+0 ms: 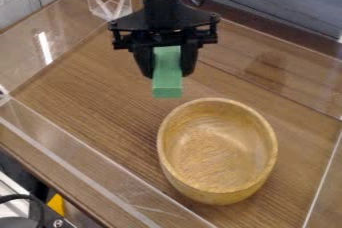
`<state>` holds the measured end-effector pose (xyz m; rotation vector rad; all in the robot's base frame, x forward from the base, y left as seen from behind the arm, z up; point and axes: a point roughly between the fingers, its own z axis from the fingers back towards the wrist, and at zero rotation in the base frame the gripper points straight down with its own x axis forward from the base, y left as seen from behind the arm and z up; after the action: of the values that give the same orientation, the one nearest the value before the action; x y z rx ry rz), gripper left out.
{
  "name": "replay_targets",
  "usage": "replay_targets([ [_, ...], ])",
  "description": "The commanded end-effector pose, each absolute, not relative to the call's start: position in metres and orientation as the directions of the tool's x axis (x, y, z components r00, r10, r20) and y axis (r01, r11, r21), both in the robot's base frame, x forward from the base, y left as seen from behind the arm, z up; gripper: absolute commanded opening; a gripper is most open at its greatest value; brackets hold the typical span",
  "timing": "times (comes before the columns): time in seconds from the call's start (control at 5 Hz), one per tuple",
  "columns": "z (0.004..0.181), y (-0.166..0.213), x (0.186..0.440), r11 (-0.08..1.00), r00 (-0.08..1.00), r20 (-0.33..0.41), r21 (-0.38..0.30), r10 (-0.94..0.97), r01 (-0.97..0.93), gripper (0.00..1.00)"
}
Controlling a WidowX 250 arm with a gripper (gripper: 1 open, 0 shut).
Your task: Remove the green block from inside the brown bowl and put it on the table
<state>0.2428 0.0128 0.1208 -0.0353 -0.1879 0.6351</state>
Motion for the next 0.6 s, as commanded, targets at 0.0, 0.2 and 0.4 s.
replay_targets([
  [0.0,0.124,0.017,0.247,0.765,0.739,0.207,-0.092,0.641,-0.637,0.0],
  [0.2,0.114,0.008,0.241,0.78,0.751,0.223,-0.085,0.622,-0.621,0.0],
  [0.4,0.102,0.0,0.241,0.788,0.755,0.241,-0.085,0.61,-0.609,0.0],
])
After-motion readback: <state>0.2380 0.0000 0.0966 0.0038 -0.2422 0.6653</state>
